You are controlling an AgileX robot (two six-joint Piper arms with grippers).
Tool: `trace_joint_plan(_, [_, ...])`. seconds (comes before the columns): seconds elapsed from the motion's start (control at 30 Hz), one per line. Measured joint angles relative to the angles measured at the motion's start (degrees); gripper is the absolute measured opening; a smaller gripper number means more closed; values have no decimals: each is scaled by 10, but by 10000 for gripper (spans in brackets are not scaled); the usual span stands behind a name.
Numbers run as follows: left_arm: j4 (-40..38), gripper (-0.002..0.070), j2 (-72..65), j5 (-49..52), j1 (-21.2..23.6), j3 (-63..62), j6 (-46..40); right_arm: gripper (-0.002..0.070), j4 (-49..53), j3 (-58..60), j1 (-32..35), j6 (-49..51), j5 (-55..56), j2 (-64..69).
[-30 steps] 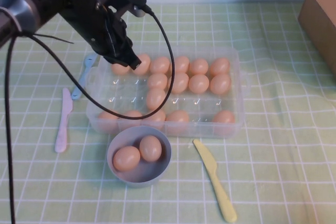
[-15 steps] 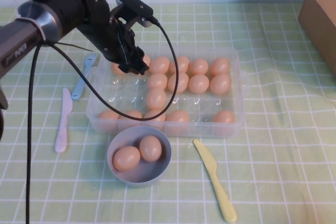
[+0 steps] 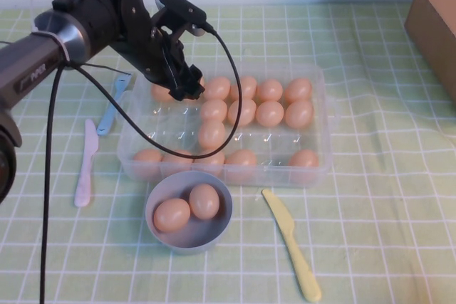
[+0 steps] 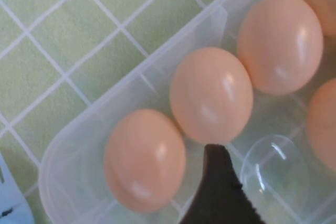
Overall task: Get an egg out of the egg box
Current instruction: Pick up the egg from the plastic box
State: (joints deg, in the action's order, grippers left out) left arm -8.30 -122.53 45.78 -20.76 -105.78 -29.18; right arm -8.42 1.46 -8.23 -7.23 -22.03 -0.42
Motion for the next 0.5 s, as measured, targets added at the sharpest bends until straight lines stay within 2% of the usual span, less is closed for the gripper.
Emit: trace_joint_plan(0.5, [-28, 418, -14, -39, 2, 0, 11, -18, 0, 0, 0, 0, 0, 0])
